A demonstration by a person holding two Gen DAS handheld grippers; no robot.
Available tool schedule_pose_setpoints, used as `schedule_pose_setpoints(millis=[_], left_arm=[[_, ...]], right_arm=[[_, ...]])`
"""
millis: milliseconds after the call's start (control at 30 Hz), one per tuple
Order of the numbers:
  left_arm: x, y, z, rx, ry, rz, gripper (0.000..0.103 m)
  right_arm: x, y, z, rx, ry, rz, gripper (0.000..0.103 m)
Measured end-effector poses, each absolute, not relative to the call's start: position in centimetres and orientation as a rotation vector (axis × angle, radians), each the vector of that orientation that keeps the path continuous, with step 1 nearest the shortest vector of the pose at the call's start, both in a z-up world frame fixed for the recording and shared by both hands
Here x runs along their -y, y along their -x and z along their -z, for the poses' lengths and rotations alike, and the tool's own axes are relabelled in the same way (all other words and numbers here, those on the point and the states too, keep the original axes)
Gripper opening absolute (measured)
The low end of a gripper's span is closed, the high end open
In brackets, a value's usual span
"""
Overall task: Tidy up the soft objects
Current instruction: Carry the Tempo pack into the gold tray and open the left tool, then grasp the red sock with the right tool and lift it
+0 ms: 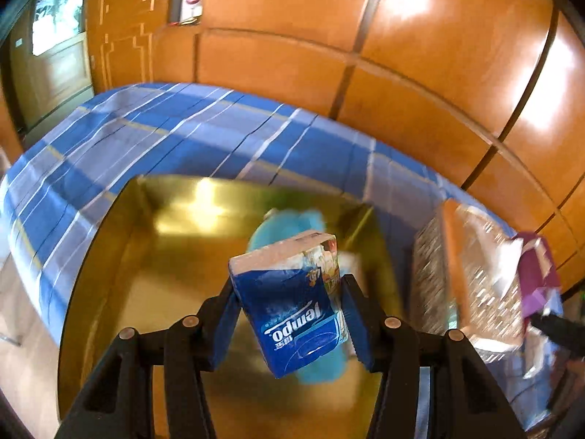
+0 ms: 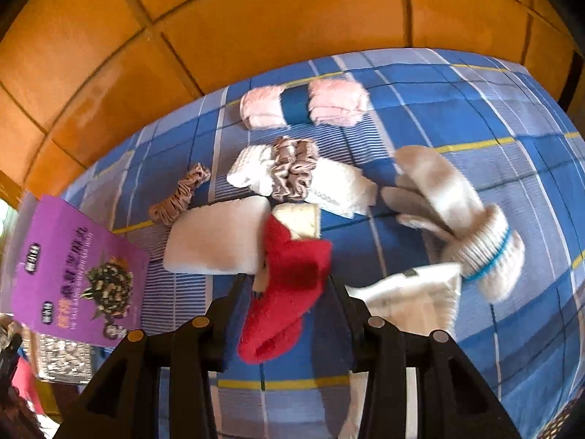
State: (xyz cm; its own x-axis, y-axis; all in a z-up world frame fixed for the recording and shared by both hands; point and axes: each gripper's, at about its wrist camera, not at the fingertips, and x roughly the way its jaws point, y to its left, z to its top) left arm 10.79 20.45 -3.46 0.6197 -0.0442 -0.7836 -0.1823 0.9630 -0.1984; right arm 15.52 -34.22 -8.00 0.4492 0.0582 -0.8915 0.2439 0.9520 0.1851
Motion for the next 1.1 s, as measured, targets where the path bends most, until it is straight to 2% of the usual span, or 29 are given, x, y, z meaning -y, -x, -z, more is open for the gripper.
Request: schedule_pose_setpoints(millis=[133, 200, 267, 333, 500, 833, 900, 1000, 1100], left_arm=[[-21.1, -9.2, 5.7, -0.929, 0.262, -0.102, 0.055], [-21.1, -8.6, 6.2, -0.929, 0.262, -0.103, 0.059], [-21.0, -8.1, 6.7, -0.929, 0.264, -0.093, 0.071], [-20.8, -7.6, 7.0, -0.926, 0.258, -0.097, 0.075], [-20.2, -6.7, 7.3, -0.911, 0.216, -0.097, 0.075], [-19.8, -5.1, 7.8, -0.906, 0.158, -0.112, 0.076], [-19.6, -4.7, 7.8, -0.901, 0.140, -0.122, 0.081], [-19.5, -4.1, 7.6, -0.887, 0.110, -0.125, 0.084], [-19.3, -3.8, 7.1, -0.870, 0.072, -0.135, 0.085]], right_arm=[[32.8, -17.1, 9.6, -1.142, -0.191, 0.136, 0.042], [32.1, -17.2, 10.1, -1.147, -0.120, 0.154, 0.043], [31.6, -17.1, 10.2, -1.143, -0.069, 0.154, 0.041], [31.6, -16.9, 10.2, -1.142, -0.065, 0.159, 0.039], [32.4, -16.4, 10.4, -1.134, -0.119, 0.152, 0.040], [31.4, -16.3, 10.3, -1.119, -0.040, 0.164, 0.039], [31.3, -16.1, 10.1, -1.119, -0.035, 0.170, 0.035], [30.7, -15.4, 9.9, -1.133, -0.021, 0.172, 0.027], [29.6, -14.3, 9.7, -1.154, 0.004, 0.161, 0.024]])
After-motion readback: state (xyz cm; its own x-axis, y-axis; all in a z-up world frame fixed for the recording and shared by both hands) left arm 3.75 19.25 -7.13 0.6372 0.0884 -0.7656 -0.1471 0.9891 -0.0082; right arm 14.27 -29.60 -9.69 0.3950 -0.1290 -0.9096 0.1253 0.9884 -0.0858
